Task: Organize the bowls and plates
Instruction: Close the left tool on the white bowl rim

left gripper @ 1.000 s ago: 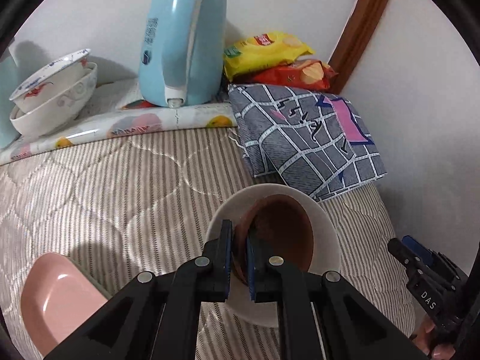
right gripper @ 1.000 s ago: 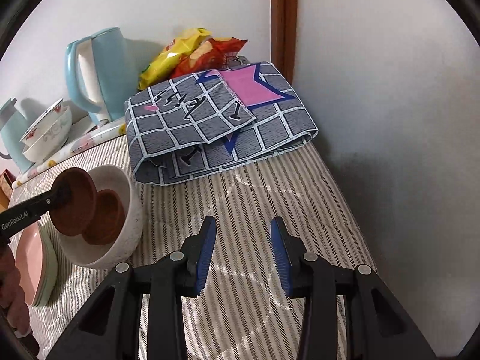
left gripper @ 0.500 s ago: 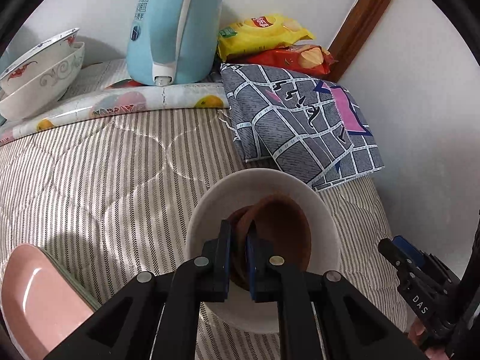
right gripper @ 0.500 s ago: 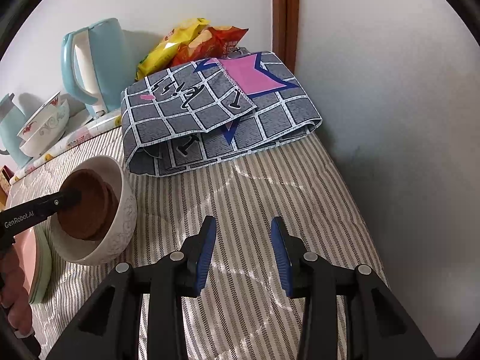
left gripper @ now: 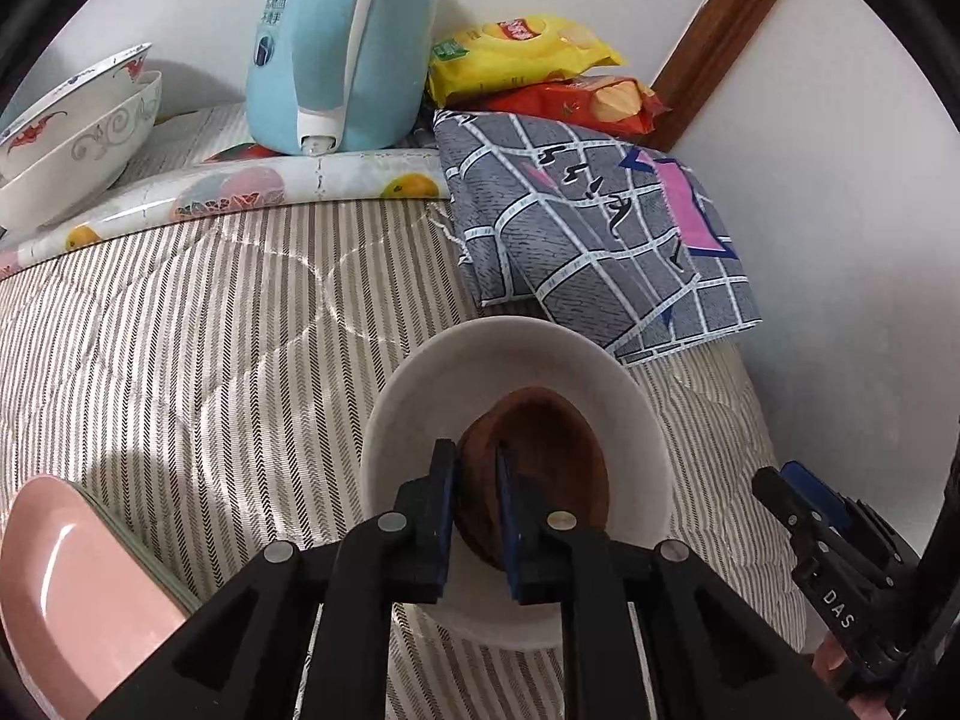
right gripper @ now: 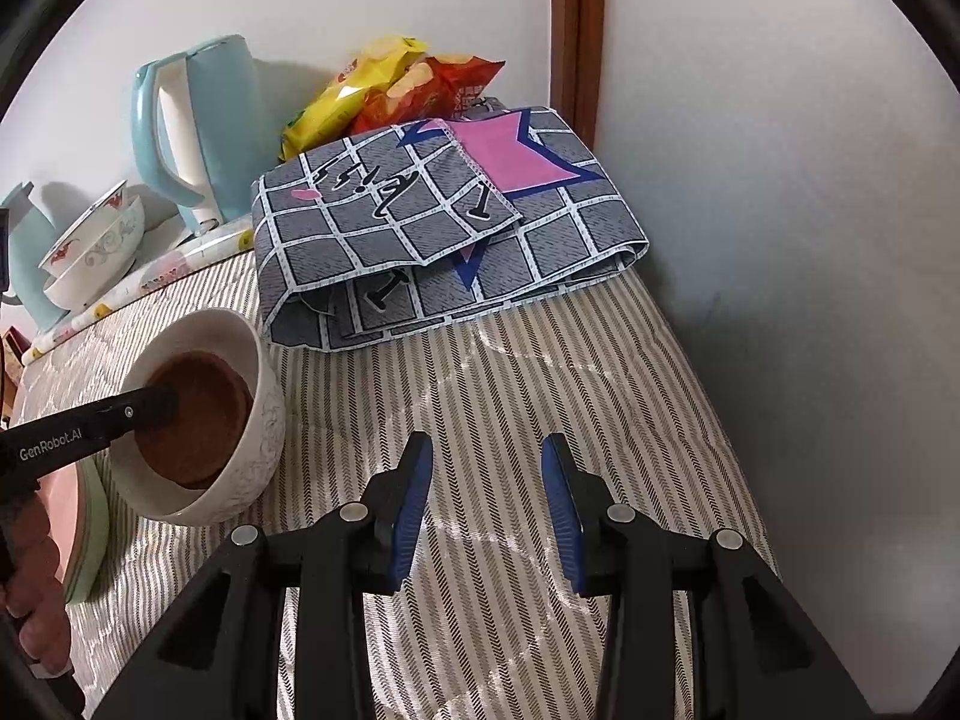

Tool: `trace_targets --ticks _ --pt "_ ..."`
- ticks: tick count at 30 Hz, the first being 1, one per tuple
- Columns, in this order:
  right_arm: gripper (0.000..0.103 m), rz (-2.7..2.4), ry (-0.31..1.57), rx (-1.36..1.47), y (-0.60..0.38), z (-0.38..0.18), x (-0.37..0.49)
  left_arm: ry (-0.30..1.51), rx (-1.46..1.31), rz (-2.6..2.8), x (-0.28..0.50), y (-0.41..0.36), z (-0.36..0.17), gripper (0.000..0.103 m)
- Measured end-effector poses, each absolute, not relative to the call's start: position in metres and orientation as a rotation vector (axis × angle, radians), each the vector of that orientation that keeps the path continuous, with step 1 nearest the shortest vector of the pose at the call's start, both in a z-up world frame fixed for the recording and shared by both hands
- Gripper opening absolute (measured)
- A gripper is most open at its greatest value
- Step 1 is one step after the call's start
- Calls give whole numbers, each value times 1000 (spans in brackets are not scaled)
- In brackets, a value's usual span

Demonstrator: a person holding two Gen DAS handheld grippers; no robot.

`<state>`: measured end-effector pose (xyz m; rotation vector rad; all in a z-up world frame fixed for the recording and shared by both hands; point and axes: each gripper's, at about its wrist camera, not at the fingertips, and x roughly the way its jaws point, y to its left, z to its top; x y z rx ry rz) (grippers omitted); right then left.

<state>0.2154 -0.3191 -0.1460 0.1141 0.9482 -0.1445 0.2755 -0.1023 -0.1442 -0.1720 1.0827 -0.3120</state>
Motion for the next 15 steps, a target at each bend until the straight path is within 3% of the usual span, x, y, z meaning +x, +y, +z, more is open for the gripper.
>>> trace_targets --ticks 2,5,13,15 --pt "38 -140 944 114 -317 -144 215 1067 -178 -309 273 -99 -140 15" --pt "38 -127 933 112 -312 -138 213 1052 -174 -303 269 -96 -133 27" --pt "39 -68 902 90 -290 -124 212 1000 -168 -248 258 -78 -115 27" --pt "47 -64 888 96 -287 -121 212 984 -174 -230 255 -71 -111 27"
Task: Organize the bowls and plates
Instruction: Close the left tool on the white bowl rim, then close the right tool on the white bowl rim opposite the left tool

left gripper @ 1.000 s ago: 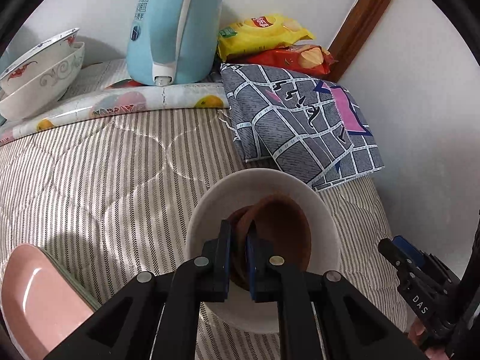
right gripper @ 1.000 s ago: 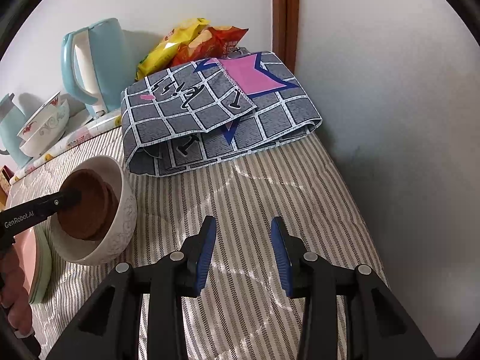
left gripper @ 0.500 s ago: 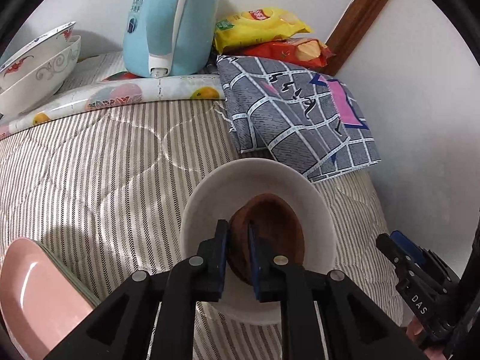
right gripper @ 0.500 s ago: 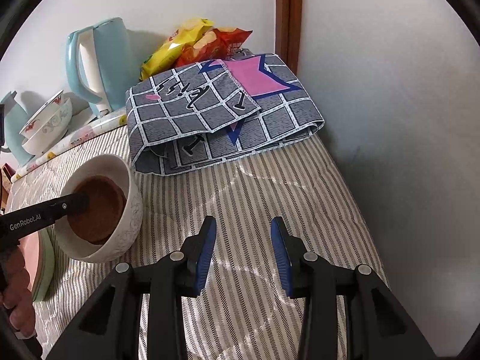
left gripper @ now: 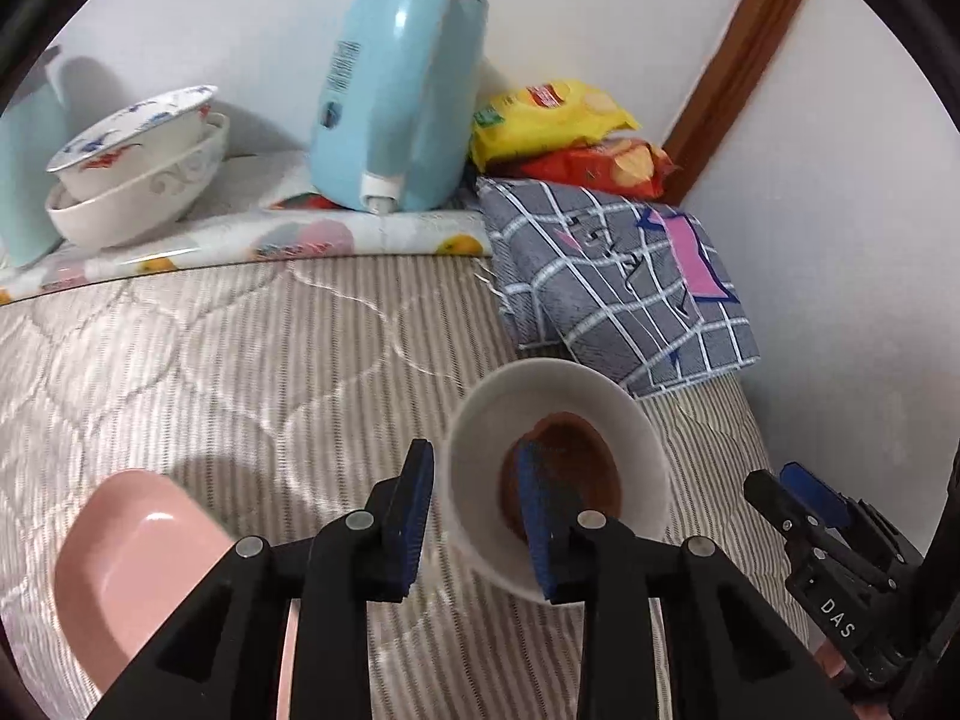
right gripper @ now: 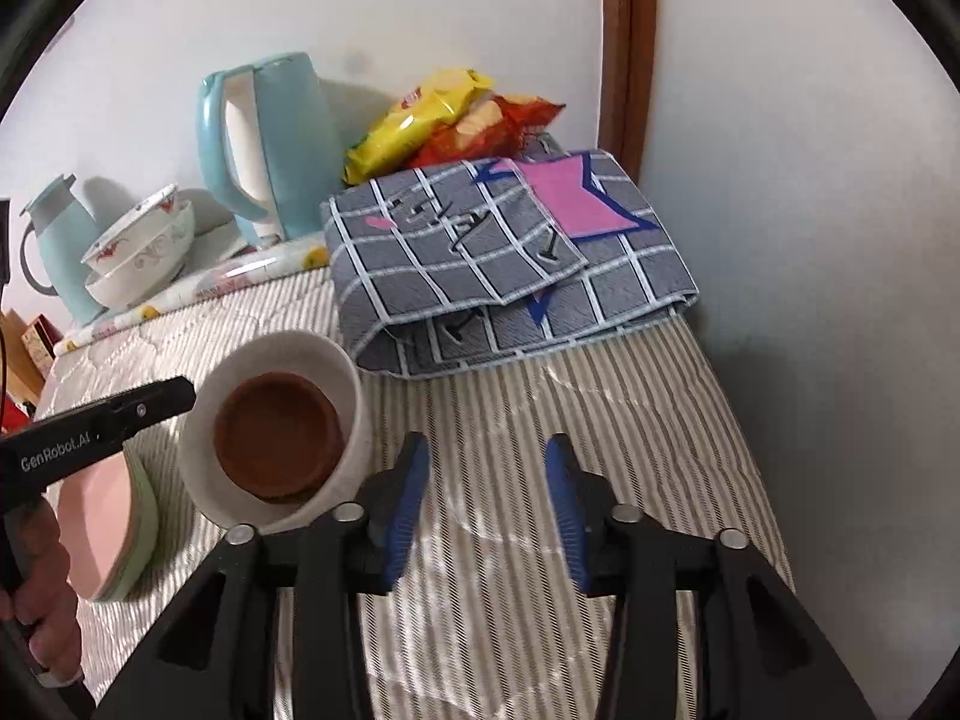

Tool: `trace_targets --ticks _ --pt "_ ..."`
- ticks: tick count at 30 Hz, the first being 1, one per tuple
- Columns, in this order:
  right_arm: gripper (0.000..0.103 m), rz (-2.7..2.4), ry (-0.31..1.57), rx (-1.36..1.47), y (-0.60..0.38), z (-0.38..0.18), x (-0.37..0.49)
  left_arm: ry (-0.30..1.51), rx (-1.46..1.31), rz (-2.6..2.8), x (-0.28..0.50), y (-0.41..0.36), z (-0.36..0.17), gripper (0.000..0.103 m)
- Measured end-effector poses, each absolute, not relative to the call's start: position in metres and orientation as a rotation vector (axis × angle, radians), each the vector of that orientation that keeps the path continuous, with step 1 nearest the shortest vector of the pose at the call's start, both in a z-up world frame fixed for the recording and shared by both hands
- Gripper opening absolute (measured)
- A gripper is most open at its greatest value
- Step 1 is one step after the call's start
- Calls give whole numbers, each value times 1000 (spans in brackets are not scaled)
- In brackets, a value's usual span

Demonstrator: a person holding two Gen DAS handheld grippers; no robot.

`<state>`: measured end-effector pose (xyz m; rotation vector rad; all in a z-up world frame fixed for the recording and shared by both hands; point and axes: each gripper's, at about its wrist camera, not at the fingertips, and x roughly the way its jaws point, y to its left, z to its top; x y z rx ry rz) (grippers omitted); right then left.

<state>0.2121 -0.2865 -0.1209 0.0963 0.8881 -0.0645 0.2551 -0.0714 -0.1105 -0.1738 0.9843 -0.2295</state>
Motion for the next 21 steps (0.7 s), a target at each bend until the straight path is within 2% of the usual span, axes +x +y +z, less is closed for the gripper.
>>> trace_targets --ticks 11,21 --pt "48 -39 832 103 -268 -106 211 921 -167 -173 231 -49 -98 27" --pt "49 8 901 77 -252 -114 211 975 -136 -147 224 -51 -101 27"
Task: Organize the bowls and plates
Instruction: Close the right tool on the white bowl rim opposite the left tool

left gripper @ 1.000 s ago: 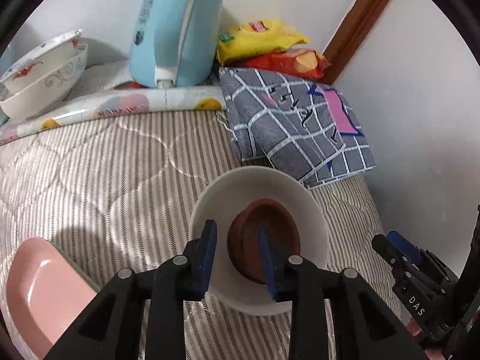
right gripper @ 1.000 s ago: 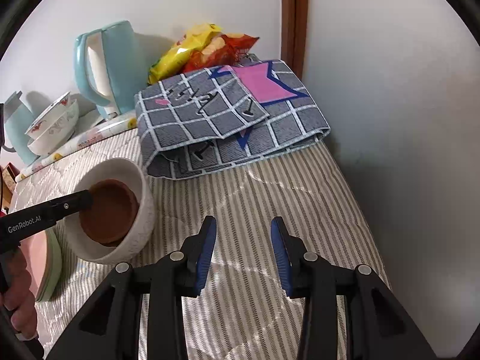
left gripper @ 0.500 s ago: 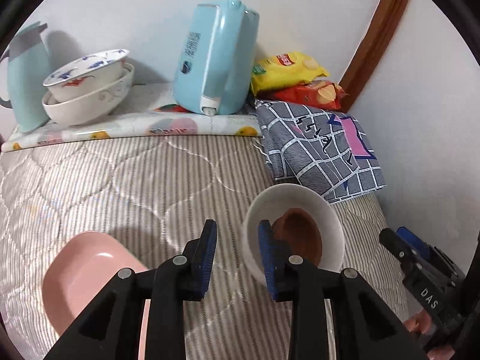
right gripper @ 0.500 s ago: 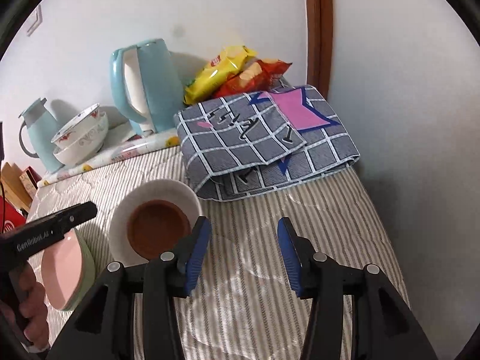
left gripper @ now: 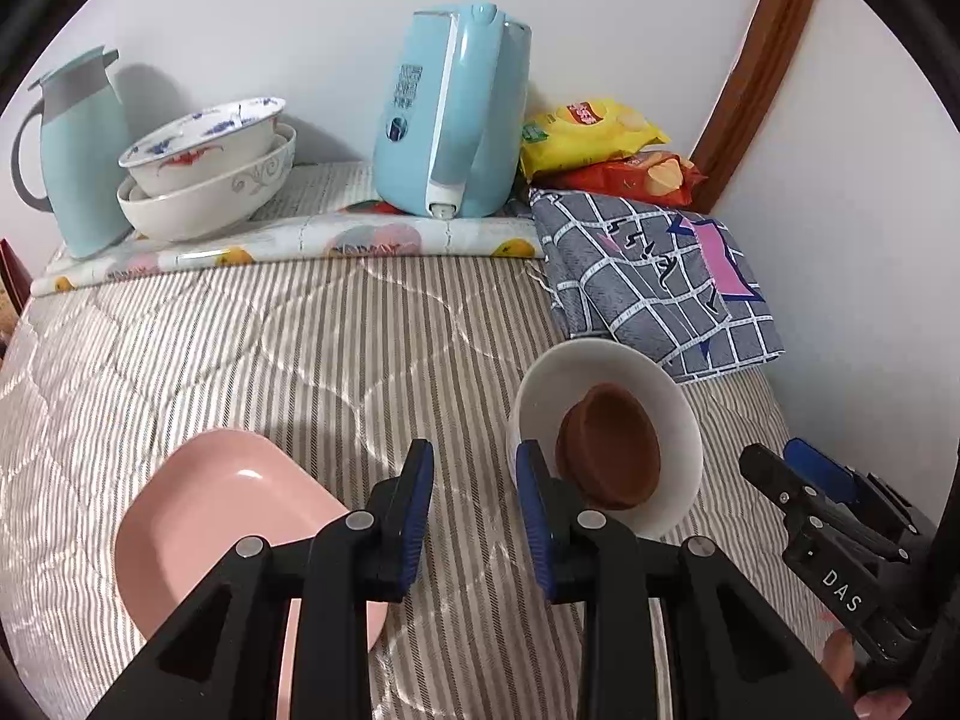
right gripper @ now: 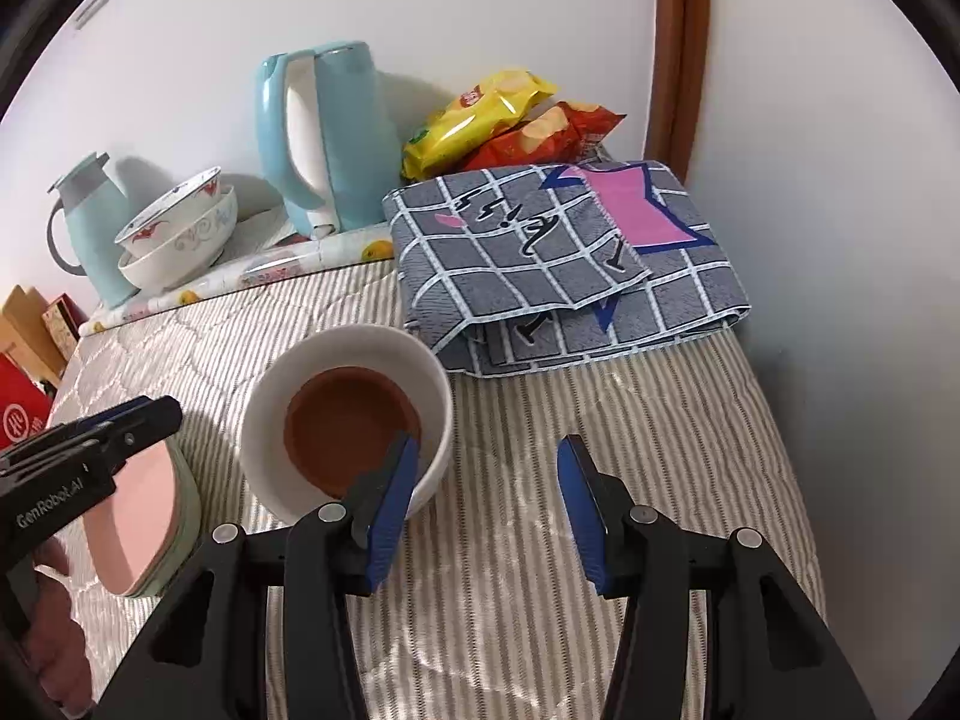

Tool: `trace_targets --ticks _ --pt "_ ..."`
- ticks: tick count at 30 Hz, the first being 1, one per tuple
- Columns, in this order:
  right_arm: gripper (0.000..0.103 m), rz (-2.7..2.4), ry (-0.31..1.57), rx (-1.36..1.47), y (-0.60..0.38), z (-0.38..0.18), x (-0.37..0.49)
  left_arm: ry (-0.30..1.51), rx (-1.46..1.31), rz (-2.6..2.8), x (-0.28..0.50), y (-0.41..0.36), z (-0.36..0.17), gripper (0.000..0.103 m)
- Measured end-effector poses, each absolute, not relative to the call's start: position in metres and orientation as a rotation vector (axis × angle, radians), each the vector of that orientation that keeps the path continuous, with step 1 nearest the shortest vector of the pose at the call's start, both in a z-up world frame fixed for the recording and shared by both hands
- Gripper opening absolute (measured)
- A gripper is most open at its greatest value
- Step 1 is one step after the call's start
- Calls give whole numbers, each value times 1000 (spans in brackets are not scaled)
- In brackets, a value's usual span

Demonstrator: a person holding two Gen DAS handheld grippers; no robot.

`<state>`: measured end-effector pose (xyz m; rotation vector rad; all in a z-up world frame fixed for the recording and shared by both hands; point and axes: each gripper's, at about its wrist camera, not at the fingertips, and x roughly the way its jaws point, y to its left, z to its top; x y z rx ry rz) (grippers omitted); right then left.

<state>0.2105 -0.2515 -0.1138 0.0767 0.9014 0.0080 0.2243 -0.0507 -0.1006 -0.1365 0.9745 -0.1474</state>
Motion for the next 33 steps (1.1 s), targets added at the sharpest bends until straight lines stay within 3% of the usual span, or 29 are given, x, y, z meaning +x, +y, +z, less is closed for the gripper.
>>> trace_targets --ticks 10,17,23,33 --pt "49 19 911 55 -241 -115 221 976 -166 -170 231 -53 -108 27" --pt "31 15 968 59 -242 -131 238 995 -169 -190 245 -57 -118 27" --pt "24 16 1019 32 -236 -147 254 1021 -164 -207 259 -63 -130 27" --pt "23 22 1097 28 -230 -167 272 1063 -152 -222 274 -68 -149 27"
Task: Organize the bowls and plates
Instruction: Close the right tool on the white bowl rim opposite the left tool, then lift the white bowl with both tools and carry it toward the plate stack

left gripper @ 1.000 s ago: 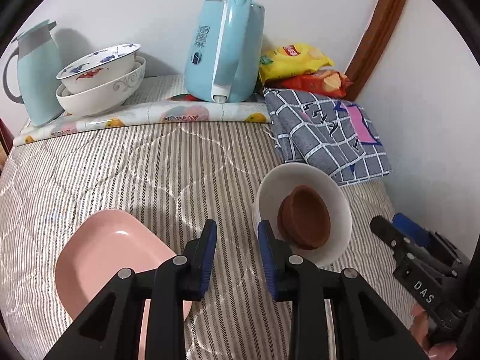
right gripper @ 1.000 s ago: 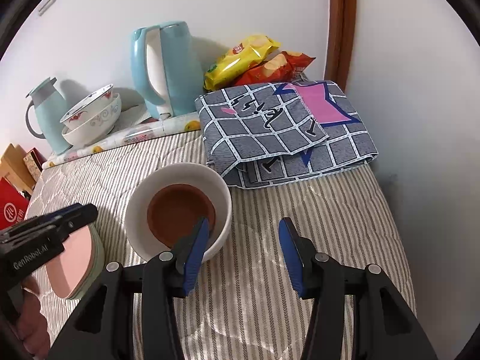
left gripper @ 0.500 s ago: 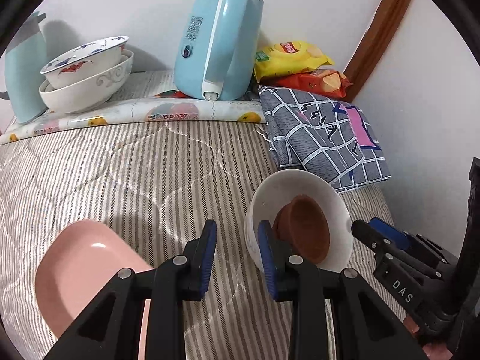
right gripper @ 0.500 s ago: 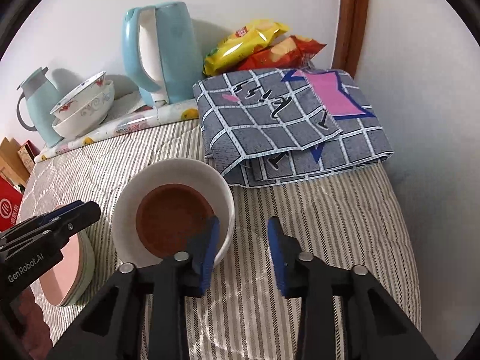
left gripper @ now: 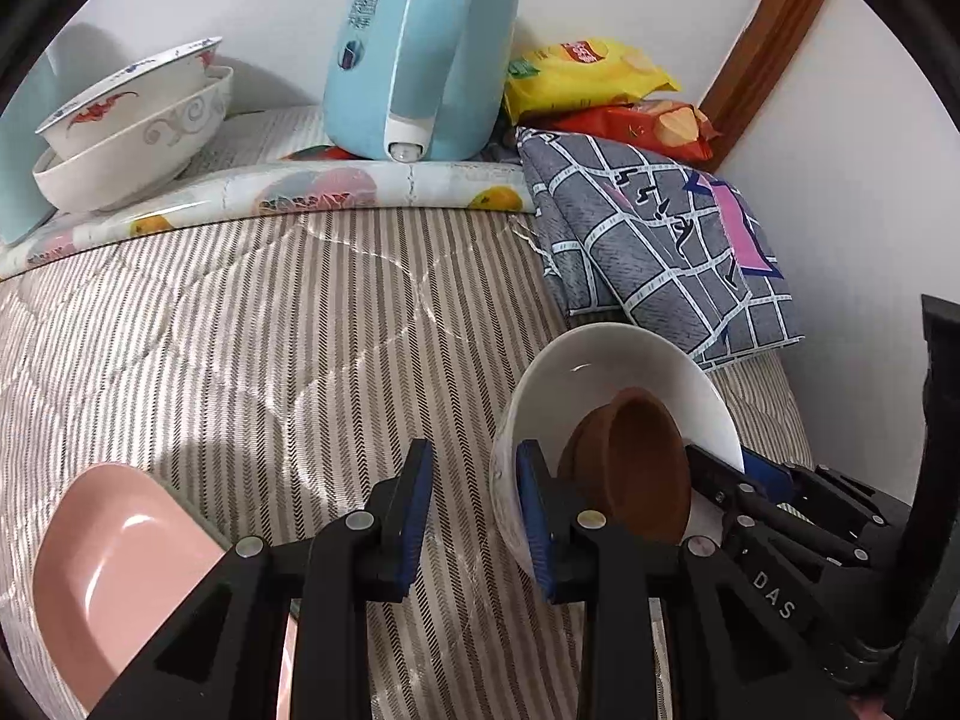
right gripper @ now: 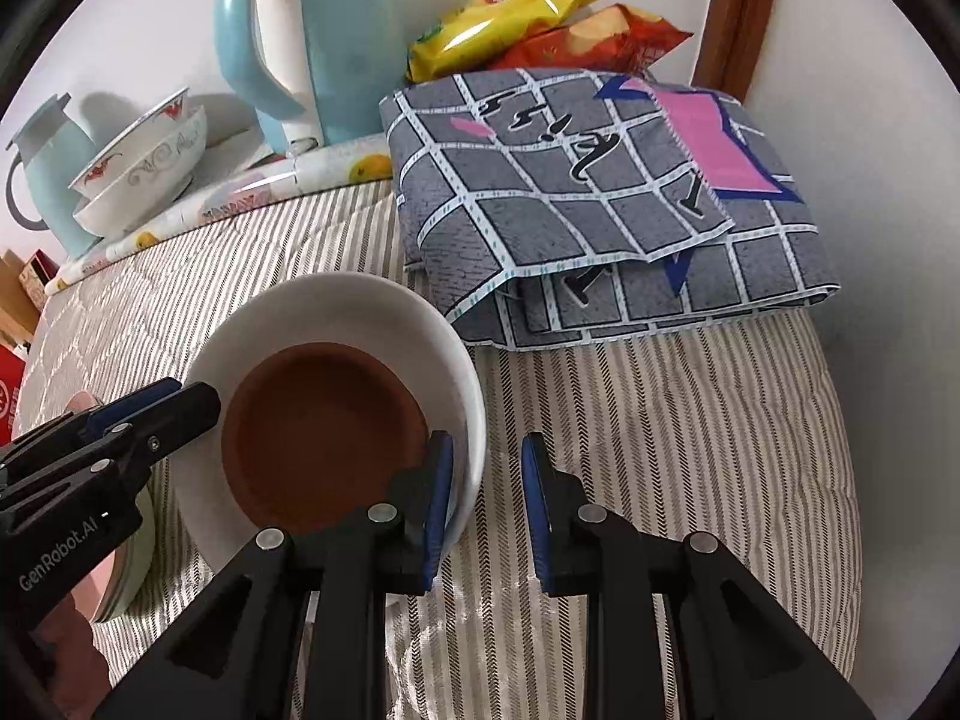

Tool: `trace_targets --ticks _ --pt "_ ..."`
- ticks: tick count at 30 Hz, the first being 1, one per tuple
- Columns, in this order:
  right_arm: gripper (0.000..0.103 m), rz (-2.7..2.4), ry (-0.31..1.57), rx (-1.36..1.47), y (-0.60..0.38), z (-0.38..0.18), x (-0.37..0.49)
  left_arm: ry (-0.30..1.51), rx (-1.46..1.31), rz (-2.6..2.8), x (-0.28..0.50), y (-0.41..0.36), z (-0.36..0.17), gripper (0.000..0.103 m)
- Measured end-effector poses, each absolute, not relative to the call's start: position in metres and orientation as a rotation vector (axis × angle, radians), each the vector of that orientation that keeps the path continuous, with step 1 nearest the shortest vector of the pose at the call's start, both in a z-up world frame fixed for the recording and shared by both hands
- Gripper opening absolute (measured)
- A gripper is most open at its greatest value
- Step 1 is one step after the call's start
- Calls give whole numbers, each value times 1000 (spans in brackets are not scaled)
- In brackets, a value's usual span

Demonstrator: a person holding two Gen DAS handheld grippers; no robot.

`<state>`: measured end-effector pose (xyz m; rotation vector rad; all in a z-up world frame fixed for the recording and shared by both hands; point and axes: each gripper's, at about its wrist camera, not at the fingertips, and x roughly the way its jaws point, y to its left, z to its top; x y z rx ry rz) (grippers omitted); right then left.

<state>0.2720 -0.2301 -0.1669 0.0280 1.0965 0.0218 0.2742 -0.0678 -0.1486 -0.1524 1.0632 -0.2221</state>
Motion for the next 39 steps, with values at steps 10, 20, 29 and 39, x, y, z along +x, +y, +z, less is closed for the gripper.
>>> trace_targets --ticks 10,20,29,39 --pt "23 39 1088 60 -230 -171 278 1113 -146 -249 286 -76 -165 27" --pt "24 60 1092 52 -232 -170 278 1121 -133 -246 291 -83 -173 18" --pt "13 98 1082 58 -231 -171 279 1094 -136 -255 289 -84 -173 12" --pt "12 110 1075 51 -229 -171 281 1102 -123 -258 290 -85 -173 12"
